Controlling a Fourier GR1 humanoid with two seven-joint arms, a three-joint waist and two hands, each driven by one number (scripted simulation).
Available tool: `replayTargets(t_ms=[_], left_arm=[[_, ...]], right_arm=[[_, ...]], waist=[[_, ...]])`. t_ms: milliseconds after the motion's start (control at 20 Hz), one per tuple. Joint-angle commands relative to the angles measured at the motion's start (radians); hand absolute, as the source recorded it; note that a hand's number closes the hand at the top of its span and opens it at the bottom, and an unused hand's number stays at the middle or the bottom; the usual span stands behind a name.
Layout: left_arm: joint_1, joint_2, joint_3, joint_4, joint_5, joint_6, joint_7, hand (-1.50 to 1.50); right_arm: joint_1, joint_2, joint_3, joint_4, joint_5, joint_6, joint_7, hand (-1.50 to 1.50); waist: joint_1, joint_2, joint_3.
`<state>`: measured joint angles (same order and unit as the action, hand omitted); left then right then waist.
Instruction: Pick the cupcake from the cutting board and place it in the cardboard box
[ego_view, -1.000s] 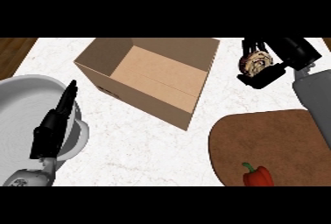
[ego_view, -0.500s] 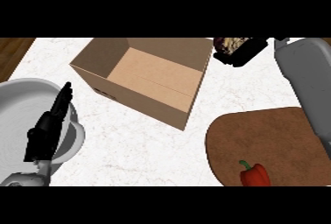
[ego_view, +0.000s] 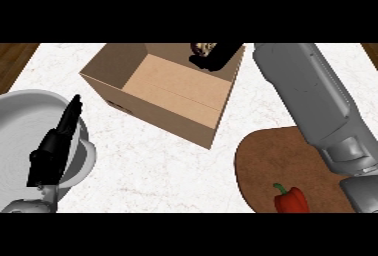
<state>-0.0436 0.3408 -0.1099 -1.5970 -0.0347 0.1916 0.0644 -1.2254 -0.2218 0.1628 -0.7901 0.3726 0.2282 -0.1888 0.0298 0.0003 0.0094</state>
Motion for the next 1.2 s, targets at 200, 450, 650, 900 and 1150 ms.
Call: replayTargets(t_ms=[200,450,650,900,1150], left_arm=[[0.005,-0.046,-0.03,0.073,-0.039,0.016,0.029,0.0],[0.006,-0.033,-0.007,0.058,-0.017,-0.014,0.024,0.0],[-0.017,-0.046,-0.029,0.071,-0.039,-0.013,0.037,0.0],[-0.064,-0.057,-0.013,0.145,-0.039,-0.02,0.007,0.0],[-0.023,-0.019,-0.01,0.042,-0.02,-0.062,0.042,0.0]], right_arm=[[-0.139,0.151,0.02,0.237,0.079,-0.074,0.05,1.5],[-0.172,0.218,0.05,0.356,0.12,-0.115,0.045,1.5],[-0.162,0.22,0.063,0.438,0.077,-0.156,0.091,-1.5],[-0.15,0.221,0.072,0.486,0.043,-0.191,0.029,-1.5],[-0.12,0.222,-0.008,0.478,-0.093,-0.266,0.0,-1.5]], waist=[[0.015,0.016,-0.011],[0.023,0.016,-0.011],[0.048,0.021,-0.012],[0.055,0.032,-0.012],[0.073,0.026,-0.01]])
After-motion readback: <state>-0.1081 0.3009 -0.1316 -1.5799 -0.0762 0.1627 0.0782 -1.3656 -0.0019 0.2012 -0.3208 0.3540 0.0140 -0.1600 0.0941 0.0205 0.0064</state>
